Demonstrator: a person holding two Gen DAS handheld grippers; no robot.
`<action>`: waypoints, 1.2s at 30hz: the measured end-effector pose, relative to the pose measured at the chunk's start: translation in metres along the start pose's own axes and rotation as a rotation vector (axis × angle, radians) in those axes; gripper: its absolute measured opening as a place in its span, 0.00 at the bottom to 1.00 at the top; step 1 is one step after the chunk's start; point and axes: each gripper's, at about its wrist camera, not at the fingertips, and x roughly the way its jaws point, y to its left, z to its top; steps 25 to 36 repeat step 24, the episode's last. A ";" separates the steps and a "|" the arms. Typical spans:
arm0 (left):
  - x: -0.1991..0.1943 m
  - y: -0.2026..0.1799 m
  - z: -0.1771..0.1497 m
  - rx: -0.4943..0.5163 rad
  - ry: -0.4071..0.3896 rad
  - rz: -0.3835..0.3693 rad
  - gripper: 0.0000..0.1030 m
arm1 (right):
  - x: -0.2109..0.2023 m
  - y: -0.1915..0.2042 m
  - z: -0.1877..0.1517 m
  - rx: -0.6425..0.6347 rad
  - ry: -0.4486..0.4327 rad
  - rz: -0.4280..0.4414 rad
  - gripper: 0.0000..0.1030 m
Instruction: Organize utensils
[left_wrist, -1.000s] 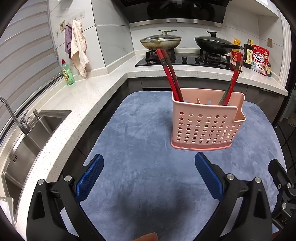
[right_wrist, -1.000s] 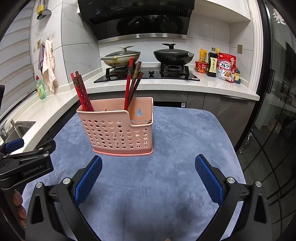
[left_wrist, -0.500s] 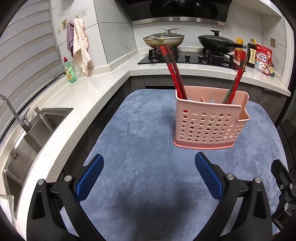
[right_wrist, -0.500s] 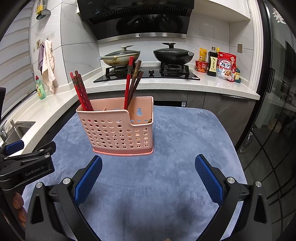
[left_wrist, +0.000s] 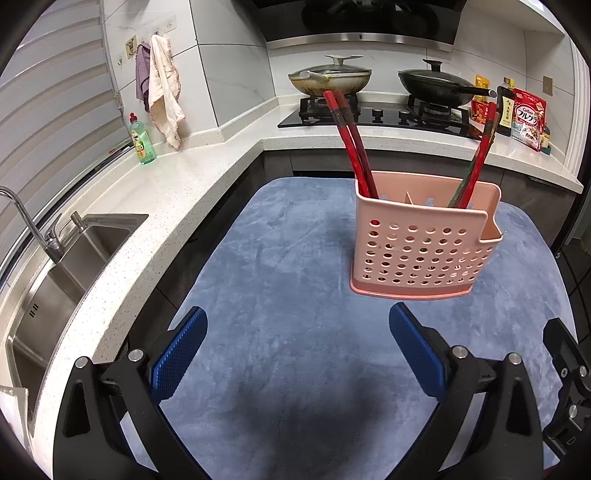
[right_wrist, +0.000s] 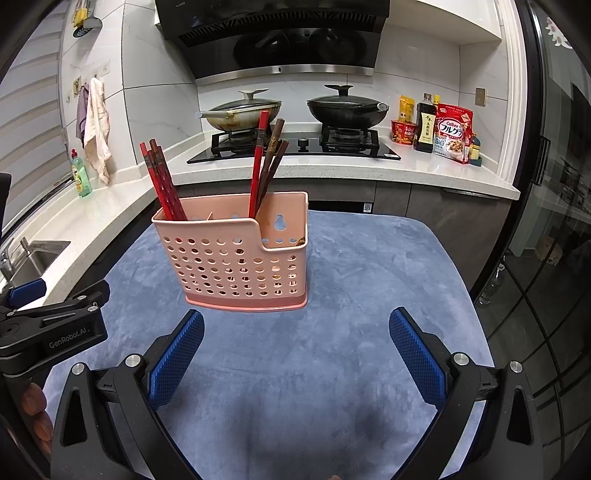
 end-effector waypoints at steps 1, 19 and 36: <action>0.000 0.000 0.000 -0.001 0.000 0.000 0.92 | 0.000 0.000 0.000 0.000 0.000 0.000 0.94; 0.002 0.001 0.001 -0.009 0.002 0.004 0.92 | 0.001 0.003 0.001 0.000 -0.004 0.003 0.94; 0.003 0.002 0.002 -0.004 0.000 -0.006 0.92 | 0.001 0.003 0.001 0.000 -0.003 0.004 0.94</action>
